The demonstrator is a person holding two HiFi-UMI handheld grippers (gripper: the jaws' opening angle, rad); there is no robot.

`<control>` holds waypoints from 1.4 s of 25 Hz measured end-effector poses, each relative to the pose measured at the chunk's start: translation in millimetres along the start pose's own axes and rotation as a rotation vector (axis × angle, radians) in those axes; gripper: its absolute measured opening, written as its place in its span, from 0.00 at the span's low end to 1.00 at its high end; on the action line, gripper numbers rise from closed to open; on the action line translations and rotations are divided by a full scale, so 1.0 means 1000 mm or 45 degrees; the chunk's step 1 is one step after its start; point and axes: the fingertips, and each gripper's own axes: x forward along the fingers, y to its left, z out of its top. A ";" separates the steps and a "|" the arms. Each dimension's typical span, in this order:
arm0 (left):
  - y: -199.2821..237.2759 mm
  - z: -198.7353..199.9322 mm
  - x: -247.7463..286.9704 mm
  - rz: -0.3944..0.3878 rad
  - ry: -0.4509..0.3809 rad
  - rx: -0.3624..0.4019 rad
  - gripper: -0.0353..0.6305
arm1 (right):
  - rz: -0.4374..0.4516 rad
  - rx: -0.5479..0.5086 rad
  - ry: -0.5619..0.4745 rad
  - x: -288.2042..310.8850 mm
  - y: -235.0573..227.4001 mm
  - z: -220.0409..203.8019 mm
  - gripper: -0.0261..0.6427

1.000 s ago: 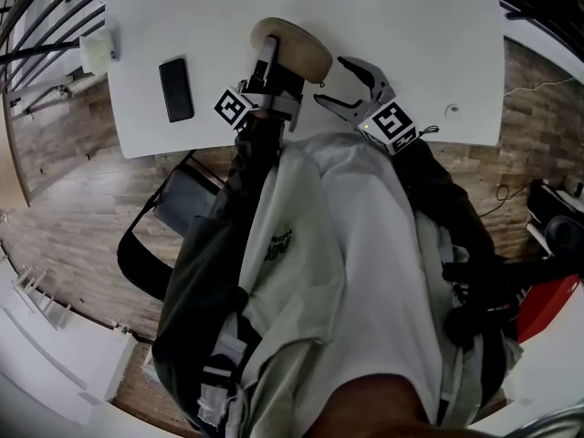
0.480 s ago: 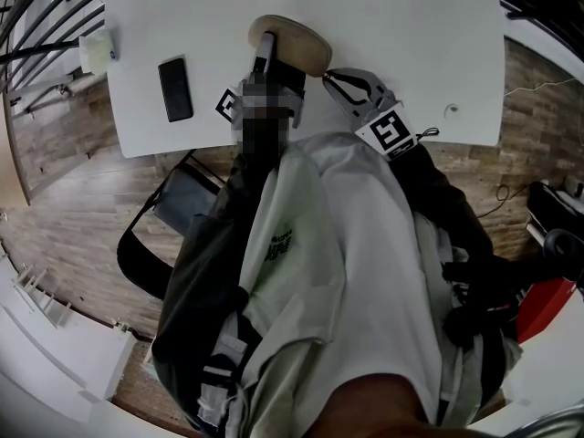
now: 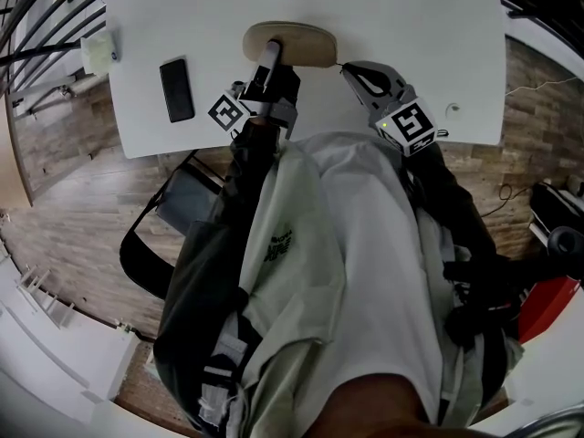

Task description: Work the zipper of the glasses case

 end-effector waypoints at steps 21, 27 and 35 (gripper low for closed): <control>-0.017 -0.034 0.013 -0.114 0.191 -0.053 0.54 | 0.171 -0.565 -0.058 0.033 0.019 0.052 0.59; -0.018 -0.033 0.014 -0.091 0.110 0.024 0.55 | 0.134 -0.417 -0.018 0.040 0.026 0.045 0.58; -0.014 -0.037 0.030 -0.082 0.051 -0.012 0.54 | 0.047 -0.308 -0.019 0.040 0.026 0.041 0.58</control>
